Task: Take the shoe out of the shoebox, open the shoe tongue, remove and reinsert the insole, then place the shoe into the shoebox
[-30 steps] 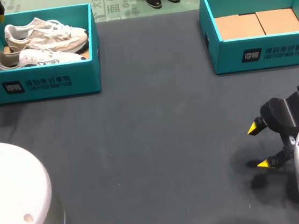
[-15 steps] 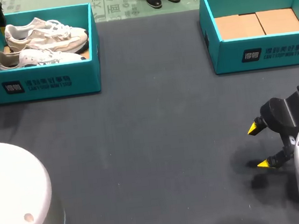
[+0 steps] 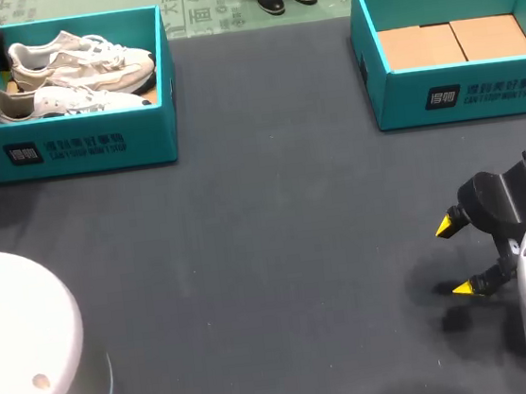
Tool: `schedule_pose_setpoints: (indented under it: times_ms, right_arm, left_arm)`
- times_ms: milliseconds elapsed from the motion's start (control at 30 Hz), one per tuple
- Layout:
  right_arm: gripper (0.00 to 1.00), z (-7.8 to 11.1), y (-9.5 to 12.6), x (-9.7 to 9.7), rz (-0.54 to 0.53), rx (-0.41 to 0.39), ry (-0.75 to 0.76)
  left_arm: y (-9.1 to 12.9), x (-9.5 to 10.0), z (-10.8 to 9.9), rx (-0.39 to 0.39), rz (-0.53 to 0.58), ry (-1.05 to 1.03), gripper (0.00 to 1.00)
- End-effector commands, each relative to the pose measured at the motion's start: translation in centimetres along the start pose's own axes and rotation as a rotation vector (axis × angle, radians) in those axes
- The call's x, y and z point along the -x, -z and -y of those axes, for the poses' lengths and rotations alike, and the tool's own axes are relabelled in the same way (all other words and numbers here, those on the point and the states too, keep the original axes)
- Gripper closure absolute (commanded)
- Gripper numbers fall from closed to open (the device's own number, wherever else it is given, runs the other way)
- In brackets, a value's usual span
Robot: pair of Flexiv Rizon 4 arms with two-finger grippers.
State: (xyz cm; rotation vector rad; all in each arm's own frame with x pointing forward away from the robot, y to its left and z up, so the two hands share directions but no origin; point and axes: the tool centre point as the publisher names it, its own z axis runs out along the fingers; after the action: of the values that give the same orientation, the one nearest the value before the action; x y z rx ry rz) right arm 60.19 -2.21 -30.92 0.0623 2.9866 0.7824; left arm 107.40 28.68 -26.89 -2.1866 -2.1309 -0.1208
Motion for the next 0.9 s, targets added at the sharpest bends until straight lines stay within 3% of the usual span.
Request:
schedule_pose_setpoints:
  times_ms: [33, 667, 900]
  right_arm:
    - [0.00, 0.0, 0.1, -0.2, 0.004, -0.001, 0.000]
    - [0.00, 0.0, 0.1, -0.2, 0.004, -0.001, 0.000]
    - [0.00, 0.0, 0.1, -0.2, 0.004, -0.001, 0.000]
  left_arm:
    - [-1.1, 0.4, 0.1, -0.002, -0.004, -0.006, 0.25]
    - [-4.9, 0.4, 0.5, -0.043, -0.009, -0.027, 0.22]
    - [-6.1, 0.7, 0.2, -0.045, -0.015, -0.027, 0.25]
